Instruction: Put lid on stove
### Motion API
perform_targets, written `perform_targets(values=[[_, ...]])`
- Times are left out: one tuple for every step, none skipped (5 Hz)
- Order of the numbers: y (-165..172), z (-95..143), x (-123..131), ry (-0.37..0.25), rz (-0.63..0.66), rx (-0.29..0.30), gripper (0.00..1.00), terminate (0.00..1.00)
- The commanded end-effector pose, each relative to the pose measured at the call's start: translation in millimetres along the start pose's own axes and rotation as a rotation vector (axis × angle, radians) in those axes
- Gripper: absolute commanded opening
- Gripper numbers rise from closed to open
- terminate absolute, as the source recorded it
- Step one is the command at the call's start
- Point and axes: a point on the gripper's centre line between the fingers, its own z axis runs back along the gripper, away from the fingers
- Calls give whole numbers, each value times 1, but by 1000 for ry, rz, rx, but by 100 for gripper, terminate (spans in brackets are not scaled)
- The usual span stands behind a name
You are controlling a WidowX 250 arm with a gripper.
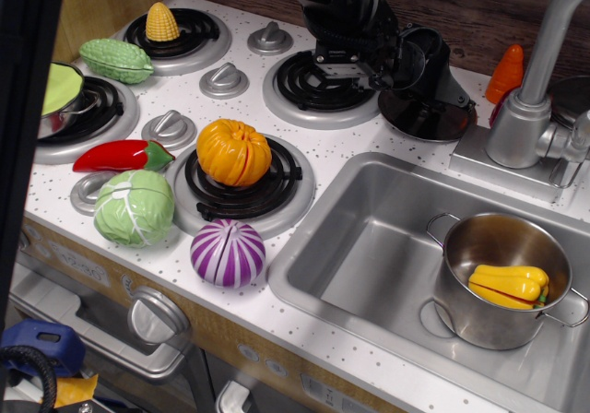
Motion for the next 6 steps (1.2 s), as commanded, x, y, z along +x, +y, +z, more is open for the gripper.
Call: perform_targets(values=[[1, 9, 17, -21, -17, 12, 0, 0], [13, 21, 29, 5, -113, 50, 0, 0], [24, 30, 44, 26, -169, 50, 0, 0], [28, 41, 50, 33, -210, 90, 0, 0], [37, 49, 52, 35, -235, 119, 0, 0], [50, 57, 57, 45, -260, 131, 0, 0]])
